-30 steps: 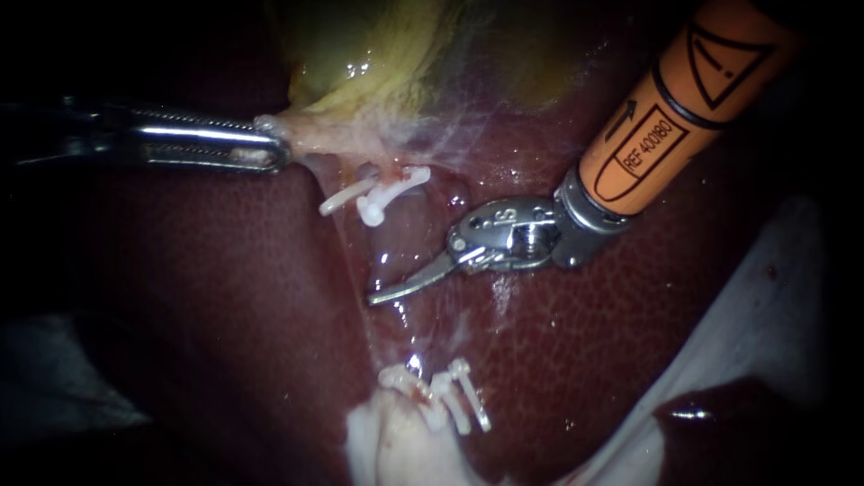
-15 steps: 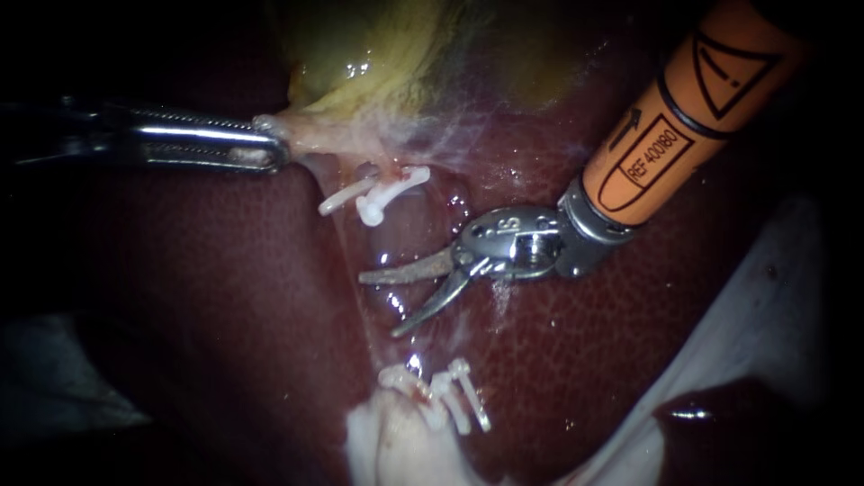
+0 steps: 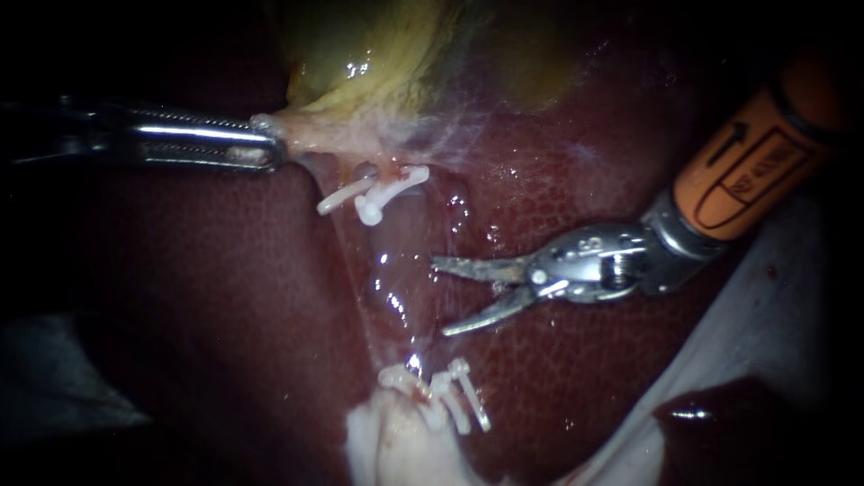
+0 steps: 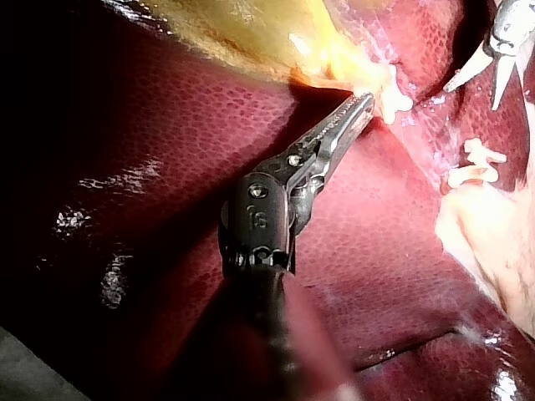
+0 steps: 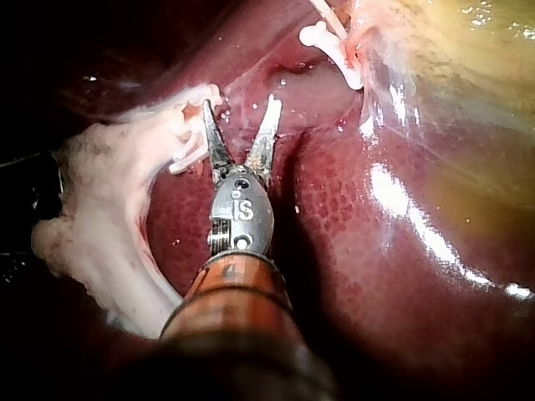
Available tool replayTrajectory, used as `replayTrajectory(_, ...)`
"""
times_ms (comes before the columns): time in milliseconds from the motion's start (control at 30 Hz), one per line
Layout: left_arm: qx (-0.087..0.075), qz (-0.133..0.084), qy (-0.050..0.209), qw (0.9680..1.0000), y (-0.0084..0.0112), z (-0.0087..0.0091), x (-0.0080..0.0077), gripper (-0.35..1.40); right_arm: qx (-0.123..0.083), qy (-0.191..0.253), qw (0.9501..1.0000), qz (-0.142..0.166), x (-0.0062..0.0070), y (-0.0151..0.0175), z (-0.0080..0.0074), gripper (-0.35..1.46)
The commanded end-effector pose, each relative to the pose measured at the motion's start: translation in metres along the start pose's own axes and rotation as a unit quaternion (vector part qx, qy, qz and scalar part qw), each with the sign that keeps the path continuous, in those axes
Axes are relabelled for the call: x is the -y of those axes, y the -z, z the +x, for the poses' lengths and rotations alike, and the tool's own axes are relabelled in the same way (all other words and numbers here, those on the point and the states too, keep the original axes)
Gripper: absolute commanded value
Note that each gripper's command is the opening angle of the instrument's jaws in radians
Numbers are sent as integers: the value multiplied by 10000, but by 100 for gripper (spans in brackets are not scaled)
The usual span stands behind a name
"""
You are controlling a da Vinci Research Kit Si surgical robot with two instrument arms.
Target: Go back from the cut right tube
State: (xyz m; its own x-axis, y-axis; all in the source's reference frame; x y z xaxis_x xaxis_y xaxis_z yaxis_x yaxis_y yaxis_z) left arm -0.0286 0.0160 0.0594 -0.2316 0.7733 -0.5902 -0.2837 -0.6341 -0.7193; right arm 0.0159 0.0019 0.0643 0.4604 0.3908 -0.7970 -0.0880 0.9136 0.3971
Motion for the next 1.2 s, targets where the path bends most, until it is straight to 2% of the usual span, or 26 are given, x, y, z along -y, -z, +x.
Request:
replayTrajectory(33,0,0,1,10000,0,0,0,-35,313,146,9994,-74,2,8,2,141)
replayTrajectory(133,1,-1,0,10000,1,0,0,-35,942,287,9949,-227,4,26,10,141)
replayTrajectory(233,1,-2,0,10000,1,0,0,-35,1440,324,9885,-340,4,38,21,143)
replayTrajectory(333,1,-1,-3,10000,0,-1,1,-35,1774,365,9824,-445,2,45,30,143)
replayTrajectory(400,0,3,-8,10000,-1,-3,1,-35,1895,444,9797,-482,1,47,33,143)
replayTrajectory(633,-31,62,-71,10000,-22,-24,11,-35,1988,428,9783,-393,-1,49,34,143)
replayTrajectory(700,5,97,-130,9999,-33,-34,18,-35,1999,394,9782,-397,-1,50,34,143)
replayTrajectory(933,105,54,-22,9999,-68,-55,36,-35,1991,377,9787,-343,-1,53,32,143)
replayTrajectory(1033,121,52,-32,9999,-71,-58,37,-35,1991,378,9787,-343,-1,53,32,143)
replayTrajectory(1200,123,42,-20,9999,-68,-54,35,-35,1991,377,9787,-342,-1,53,32,143)
